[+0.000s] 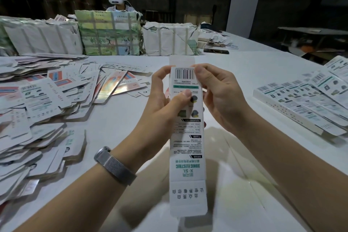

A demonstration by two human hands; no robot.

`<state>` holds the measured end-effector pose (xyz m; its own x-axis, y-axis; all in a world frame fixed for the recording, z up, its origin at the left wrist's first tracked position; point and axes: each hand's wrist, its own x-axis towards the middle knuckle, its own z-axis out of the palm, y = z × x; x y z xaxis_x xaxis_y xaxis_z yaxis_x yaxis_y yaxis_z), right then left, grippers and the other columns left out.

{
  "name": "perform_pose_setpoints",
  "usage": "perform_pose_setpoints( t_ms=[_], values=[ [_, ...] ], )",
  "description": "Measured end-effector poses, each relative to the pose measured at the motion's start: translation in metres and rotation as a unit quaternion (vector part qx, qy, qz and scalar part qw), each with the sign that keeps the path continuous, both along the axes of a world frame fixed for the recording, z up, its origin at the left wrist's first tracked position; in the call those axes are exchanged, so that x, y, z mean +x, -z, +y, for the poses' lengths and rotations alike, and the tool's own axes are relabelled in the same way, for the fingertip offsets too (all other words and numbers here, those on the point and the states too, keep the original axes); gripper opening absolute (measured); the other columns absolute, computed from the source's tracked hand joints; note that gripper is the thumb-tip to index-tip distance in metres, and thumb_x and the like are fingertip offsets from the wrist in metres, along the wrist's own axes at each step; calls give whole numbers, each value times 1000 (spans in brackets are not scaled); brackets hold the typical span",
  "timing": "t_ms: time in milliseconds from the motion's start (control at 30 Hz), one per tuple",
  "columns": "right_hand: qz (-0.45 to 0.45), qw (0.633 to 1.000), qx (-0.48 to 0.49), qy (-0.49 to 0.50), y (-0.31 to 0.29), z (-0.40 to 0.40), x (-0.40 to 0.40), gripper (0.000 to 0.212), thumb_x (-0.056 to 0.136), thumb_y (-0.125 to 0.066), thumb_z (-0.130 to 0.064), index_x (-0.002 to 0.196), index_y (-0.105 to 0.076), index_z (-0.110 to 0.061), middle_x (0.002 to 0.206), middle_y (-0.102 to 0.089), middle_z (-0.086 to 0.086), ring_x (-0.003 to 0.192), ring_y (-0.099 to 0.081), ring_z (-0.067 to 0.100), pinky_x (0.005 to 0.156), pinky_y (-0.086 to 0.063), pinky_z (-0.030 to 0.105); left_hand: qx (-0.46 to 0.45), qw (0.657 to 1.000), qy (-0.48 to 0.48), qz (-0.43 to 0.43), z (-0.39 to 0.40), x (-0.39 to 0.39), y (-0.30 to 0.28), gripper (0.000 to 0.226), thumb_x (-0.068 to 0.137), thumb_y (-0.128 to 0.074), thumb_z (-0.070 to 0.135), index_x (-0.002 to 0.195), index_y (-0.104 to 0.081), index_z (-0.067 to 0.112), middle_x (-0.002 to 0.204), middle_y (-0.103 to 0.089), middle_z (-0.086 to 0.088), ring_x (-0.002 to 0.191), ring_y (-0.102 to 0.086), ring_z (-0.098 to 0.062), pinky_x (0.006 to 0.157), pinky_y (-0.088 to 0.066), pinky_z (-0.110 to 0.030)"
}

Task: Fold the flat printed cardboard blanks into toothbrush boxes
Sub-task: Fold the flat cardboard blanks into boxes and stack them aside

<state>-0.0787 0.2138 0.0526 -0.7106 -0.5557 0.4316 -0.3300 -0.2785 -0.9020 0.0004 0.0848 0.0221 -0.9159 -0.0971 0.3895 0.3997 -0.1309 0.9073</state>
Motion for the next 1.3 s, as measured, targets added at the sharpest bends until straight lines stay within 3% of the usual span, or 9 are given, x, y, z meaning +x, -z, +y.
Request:
perform_pose_setpoints(
  t_ms=[200,333,467,533,633,833,1033,1167,1300],
  values=[
    [35,999,-32,12,1,1,-6,12,92,-55,-16,102,-62,-18,93,-70,-2,92,-69,27,87,-55,56,12,999,26,-21,-1,0,0,47,94,-56,20,125,-38,51,105,-68,-13,87,-70,-35,67,-59,-49],
    [30,997,-68,14,1,1,-11,25,88,-60,-9,108,-54,-23,95,-65,4,93,-69,27,87,-54,53,4,1000,4,-30,2,0,0,62,91,-58,25,122,-29,70,111,-67,-14,89,-69,-34,73,-59,-52],
    [31,999,-28,19,-2,2,-10,7,91,-58,-18,92,-65,-19,86,-70,-1,88,-69,21,82,-56,43,-21,999,-4,-28,0,0,-2,64,91,-57,25,131,-28,67,105,-70,-13,91,-69,-36,80,-58,-60],
    [17,1000,-12,19,-3,2,-9,16,91,-57,-25,79,-67,-21,79,-68,-1,83,-68,20,73,-58,34,-52,998,-5,-29,2,2,-2,64,91,-56,26,136,-27,62,102,-69,-11,90,-69,-34,83,-56,-62],
    [12,1000,-4,8,-7,4,-10,17,89,-60,-23,73,-64,-21,75,-64,0,82,-67,25,71,-57,39,-90,996,4,-23,5,4,-2,65,95,-55,24,140,-24,59,110,-68,-12,91,-71,-33,80,-59,-56],
    [20,999,3,30,-7,4,-10,9,82,-67,-18,80,-75,-22,82,-70,7,82,-65,34,80,-46,72,-96,995,12,-19,2,6,-6,65,92,-56,24,140,-25,57,105,-70,-11,91,-71,-32,79,-60,-52],
    [27,997,1,78,-7,3,-7,11,79,-67,-18,72,-74,-21,75,-71,6,78,-69,38,77,-47,71,-95,995,29,-23,1,7,-5,63,94,-54,23,140,-27,57,106,-66,-17,98,-65,-47,80,-57,-62],
    [31,997,32,69,-13,8,-9,11,80,-63,-20,72,-70,-17,73,-70,5,80,-65,44,73,-46,64,-103,992,59,-34,-3,8,-6,68,94,-54,25,142,-23,61,109,-68,-9,94,-69,-41,72,-60,-50],
    [18,998,40,54,-16,10,-9,12,80,-62,-18,70,-69,-15,70,-69,6,78,-61,35,75,-42,52,-99,992,67,-33,-3,8,-6,71,93,-54,23,146,-21,59,111,-68,-2,97,-69,-40,74,-60,-51]
  ],
)
